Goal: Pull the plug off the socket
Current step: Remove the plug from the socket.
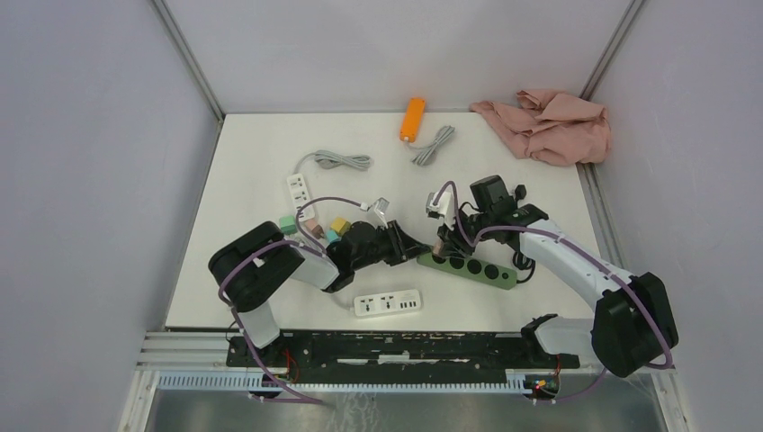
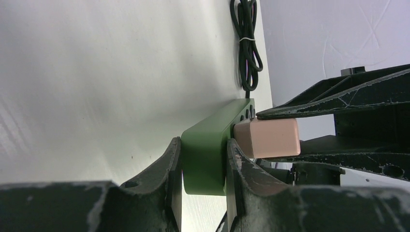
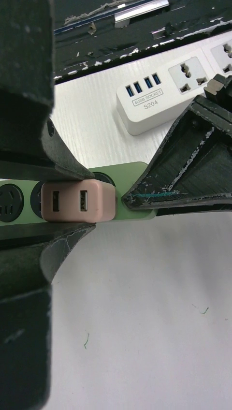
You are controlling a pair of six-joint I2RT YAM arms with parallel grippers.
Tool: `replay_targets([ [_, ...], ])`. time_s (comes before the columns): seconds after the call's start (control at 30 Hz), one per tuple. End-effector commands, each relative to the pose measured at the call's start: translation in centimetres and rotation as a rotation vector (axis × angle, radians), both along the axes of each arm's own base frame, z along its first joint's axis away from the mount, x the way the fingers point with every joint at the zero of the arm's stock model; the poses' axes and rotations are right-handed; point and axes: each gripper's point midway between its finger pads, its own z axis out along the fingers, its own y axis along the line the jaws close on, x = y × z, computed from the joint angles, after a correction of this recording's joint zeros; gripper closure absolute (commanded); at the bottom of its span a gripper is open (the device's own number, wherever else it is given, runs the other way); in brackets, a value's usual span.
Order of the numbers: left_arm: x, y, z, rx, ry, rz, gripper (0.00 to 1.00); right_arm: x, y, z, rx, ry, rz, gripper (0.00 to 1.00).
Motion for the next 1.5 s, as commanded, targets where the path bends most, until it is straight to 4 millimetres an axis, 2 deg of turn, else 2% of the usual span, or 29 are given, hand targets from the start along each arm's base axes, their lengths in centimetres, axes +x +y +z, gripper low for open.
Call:
replay_targets([
  [0.0,1.1,1.5,-3.0,0.130,-0.021,0.064,0.97,1.3,2.0,3.5,0.142,-0.019,-0.049,1.00],
  [0.1,1.3,1.8,-3.2,0.148,-0.026,0.072,0.97,1.1,0.9,3.8,0.131,-0.023,-0.032,1.00],
  [0.17,1.4,2.1,-3.3,0.153,-0.025,0.078,0.97,0.4,0.6,3.8,0.123,-0.028,0.028,1.00],
  [0.33,1.7,2.6,-3.6,0.157,-0.023,0.088,0.97,-2.9,1.2,4.1,0.186,0.034,0.188,1.00],
  [0.47,1.9,2.6,-3.6,0.160,-0.026,0.089,0.97,-4.0,1.9,4.4,0.218,0.057,0.236,1.00],
  [1.47,2.0,2.9,-4.6,0.194,-0.033,0.093,0.97,-3.6,1.1,6.4,0.245,0.087,0.210,1.00],
])
